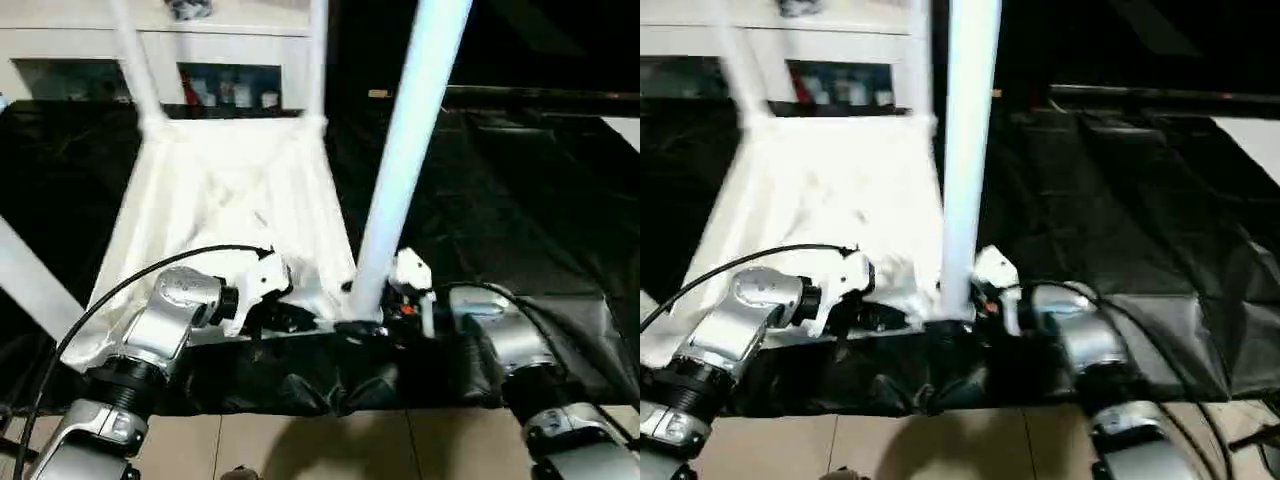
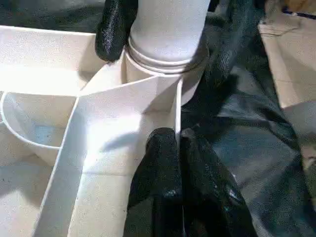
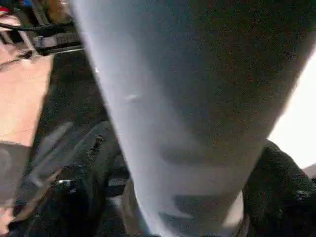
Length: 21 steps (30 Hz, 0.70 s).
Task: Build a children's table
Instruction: Rotate leg to tighten
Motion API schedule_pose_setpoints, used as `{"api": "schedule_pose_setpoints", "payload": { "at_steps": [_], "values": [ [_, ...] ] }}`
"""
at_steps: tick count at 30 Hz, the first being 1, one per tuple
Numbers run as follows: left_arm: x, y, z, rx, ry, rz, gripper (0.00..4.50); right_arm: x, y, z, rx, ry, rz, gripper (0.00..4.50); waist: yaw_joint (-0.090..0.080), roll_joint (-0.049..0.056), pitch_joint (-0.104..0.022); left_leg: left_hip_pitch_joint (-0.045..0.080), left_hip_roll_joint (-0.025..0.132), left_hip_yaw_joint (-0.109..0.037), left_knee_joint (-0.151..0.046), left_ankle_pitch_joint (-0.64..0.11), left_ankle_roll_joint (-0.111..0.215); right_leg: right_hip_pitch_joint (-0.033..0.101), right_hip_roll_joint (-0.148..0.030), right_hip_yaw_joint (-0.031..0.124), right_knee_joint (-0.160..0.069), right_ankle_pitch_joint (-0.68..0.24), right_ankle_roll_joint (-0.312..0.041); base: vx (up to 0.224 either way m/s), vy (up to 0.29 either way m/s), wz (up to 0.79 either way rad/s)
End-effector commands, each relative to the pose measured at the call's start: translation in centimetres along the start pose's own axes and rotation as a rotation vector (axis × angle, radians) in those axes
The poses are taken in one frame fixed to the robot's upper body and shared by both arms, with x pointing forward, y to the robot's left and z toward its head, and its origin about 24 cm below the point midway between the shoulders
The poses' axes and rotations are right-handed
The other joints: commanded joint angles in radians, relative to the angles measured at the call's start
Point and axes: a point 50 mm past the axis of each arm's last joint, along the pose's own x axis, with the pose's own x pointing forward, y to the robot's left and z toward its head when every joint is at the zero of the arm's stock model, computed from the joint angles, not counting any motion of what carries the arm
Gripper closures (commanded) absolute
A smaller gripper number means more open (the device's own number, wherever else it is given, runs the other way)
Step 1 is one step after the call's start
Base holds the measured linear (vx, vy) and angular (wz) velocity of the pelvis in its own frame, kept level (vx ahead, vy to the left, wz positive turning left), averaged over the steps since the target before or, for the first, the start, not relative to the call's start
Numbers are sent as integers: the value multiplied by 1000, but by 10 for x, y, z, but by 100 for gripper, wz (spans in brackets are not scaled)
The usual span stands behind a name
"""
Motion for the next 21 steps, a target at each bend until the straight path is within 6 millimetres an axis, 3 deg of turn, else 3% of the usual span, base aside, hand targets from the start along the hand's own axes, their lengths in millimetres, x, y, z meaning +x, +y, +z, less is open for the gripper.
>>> {"api": "schedule_pose_setpoints", "payload": {
  "at_steps": [1,6,10,15,16,21],
  "values": [
    [5,5,16,36,-59,-1,450,19,21,-12,43,42,183,126,-3,-3,-45,9,55,-19,-56,-154,64,39,-93,56,-71,-126,-200,0,0,0],
    [2,8,14,33,-38,-23,450,20,27,-13,65,53,245,164,3,-5,-48,7,54,-19,-55,-124,66,39,-93,54,-66,-90,-202,0,0,0],
    [1,8,14,32,-40,-30,450,21,28,-13,82,51,263,191,4,-7,-48,6,54,-20,-55,-130,60,41,-96,54,-68,-119,-194,0,0,0],
    [1,7,14,32,-43,-35,450,21,30,-13,93,52,275,196,5,-6,-49,6,53,-19,-53,-115,65,40,-94,53,-64,-84,-198,0,0,0],
    [2,7,14,32,-45,-37,450,22,30,-13,95,49,266,196,6,2,-50,6,54,-21,-53,-114,63,41,-95,53,-63,-83,-199,0,0,0],
    [5,8,16,9,-75,22,450,31,23,-12,99,8,111,196,2,-1,-48,6,54,-21,-56,-132,50,41,-93,52,-66,-89,-204,0,0,0]
  ]
}}
